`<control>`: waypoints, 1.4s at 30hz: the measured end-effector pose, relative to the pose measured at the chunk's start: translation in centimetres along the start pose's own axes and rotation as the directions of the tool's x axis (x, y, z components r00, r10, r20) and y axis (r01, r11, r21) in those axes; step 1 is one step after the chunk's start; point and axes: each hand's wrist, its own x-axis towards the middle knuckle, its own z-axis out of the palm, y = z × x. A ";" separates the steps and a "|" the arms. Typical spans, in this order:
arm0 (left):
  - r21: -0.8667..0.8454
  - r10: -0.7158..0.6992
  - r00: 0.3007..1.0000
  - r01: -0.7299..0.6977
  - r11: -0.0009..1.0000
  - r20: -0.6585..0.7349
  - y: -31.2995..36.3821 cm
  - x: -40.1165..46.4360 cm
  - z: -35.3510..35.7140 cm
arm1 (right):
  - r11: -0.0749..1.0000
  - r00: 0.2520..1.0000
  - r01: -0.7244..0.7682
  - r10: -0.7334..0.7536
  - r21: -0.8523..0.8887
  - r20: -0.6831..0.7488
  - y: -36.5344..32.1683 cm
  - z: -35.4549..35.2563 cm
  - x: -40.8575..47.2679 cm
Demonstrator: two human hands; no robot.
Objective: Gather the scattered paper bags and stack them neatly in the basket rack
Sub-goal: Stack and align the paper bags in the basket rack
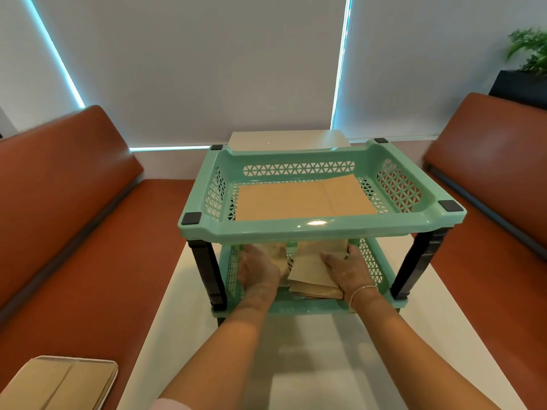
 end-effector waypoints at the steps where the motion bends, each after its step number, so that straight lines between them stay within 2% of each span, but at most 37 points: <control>1: -0.066 -0.032 0.999 0.033 0.997 0.024 0.1 0.0 -0.2 | 1.000 1.000 0.000 0.000 -0.001 0.000 0.0 0.0 0.0; 5: -0.143 -0.041 0.997 0.050 0.988 0.062 0.8 0.4 -2.2 | 1.000 1.000 -0.003 0.003 0.007 -0.003 0.0 -0.2 0.0; 8: -0.291 -0.070 0.996 0.083 0.953 0.057 1.2 0.6 -3.8 | 1.000 0.999 -0.006 0.007 0.008 -0.037 -0.1 -0.2 0.1; 11: -0.345 0.006 0.979 0.067 0.936 0.206 1.2 0.3 -4.1 | 1.000 0.998 -0.030 0.030 0.002 -0.061 -0.3 -0.2 0.3; 13: -0.444 0.048 0.979 0.045 0.895 0.197 1.8 -0.3 -3.7 | 0.999 0.997 -0.032 0.032 0.001 -0.076 -0.5 0.0 0.3; 15: -0.460 0.078 0.968 0.042 0.887 0.238 2.3 -0.7 -3.1 | 1.000 0.995 -0.031 0.031 0.001 -0.091 -0.7 0.1 0.2; 18: -0.417 0.049 0.930 0.116 0.902 0.365 2.4 -1.5 -2.0 | 0.999 0.995 -0.029 0.031 0.022 -0.093 -1.0 0.4 0.0; 24: -0.280 0.141 0.925 -0.039 0.959 0.353 2.0 -2.4 -0.2 | 0.998 1.000 -0.002 0.003 0.060 -0.005 -1.1 0.4 -0.6; 29: -0.253 0.213 0.879 -0.110 0.961 0.427 1.3 -1.6 -0.3 | 0.999 0.997 0.014 -0.017 0.044 0.078 -0.6 0.1 -0.9; 31: -0.161 0.169 0.911 -0.115 0.980 0.377 0.7 -0.8 -0.3 | 0.999 0.997 0.042 -0.043 0.023 0.064 -0.5 0.0 -0.7; 33: 0.020 0.108 0.964 -0.117 0.993 0.243 0.0 -0.1 0.0 | 0.999 0.998 0.043 -0.044 0.027 0.051 -0.5 0.0 -0.5; 35: 0.109 0.051 0.986 -0.069 0.992 0.157 -0.5 0.1 0.0 | 0.999 0.999 0.027 -0.028 0.036 0.040 -0.4 0.0 -0.3; 38: 0.109 -0.012 0.991 -0.003 0.994 0.135 -1.0 0.4 0.1 | 1.000 0.999 0.016 -0.017 0.018 0.029 -0.2 0.0 0.0; 42: 0.079 -0.021 0.991 0.010 0.997 0.135 -1.2 0.5 0.3 | 1.000 0.999 0.007 -0.007 -0.008 0.034 -0.4 0.0 0.2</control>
